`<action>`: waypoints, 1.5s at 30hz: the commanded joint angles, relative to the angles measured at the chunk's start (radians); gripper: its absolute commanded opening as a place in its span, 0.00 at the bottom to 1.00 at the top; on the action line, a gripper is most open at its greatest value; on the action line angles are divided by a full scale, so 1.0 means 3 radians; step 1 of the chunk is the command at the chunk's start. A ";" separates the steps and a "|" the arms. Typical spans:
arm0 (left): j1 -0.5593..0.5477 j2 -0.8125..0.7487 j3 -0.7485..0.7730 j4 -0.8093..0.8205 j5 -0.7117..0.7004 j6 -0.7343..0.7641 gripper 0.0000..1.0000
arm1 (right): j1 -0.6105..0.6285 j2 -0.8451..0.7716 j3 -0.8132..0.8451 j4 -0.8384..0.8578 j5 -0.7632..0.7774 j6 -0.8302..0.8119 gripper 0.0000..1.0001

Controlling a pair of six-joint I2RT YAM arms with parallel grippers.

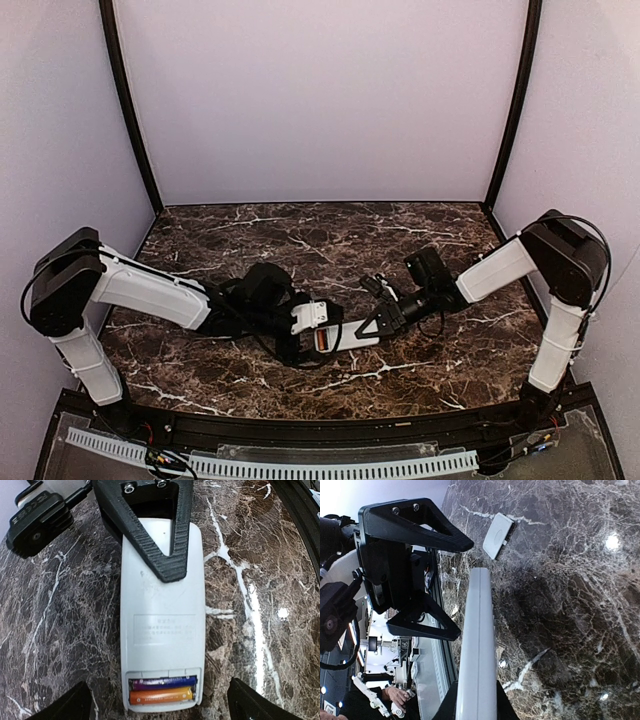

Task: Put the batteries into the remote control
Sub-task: Pass from the right arm to the left

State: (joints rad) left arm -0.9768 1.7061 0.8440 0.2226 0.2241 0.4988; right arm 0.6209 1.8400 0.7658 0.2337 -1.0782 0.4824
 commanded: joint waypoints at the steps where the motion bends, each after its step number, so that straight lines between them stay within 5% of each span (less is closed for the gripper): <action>1: -0.0090 0.0142 0.0204 -0.0222 0.0029 0.0157 0.95 | 0.0048 0.0075 0.0098 -0.0041 -0.0097 -0.0084 0.00; 13: -0.0140 0.0417 0.0506 -0.0401 -0.0137 0.0181 0.76 | 0.0081 0.0115 0.0123 -0.0075 -0.0127 -0.0092 0.00; 23: -0.0157 0.0455 0.0614 -0.0516 -0.0219 0.0199 0.44 | 0.0078 0.0120 0.0117 -0.0089 -0.0104 -0.0094 0.11; 33: -0.0153 0.0528 0.0740 -0.0837 -0.0185 0.0189 0.39 | -0.0139 -0.0073 -0.0025 -0.0141 0.0166 -0.0081 0.50; 45: -0.0138 0.0920 0.1342 -0.1604 -0.0160 0.0135 0.39 | -0.0644 -0.0590 -0.0288 -0.0386 0.0507 -0.0291 0.56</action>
State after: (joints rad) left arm -1.0191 1.9392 1.1774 -0.1246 0.1661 0.5426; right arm 0.4564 1.7092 0.7059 0.1566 -0.9699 0.4435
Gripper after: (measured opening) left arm 0.565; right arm 0.568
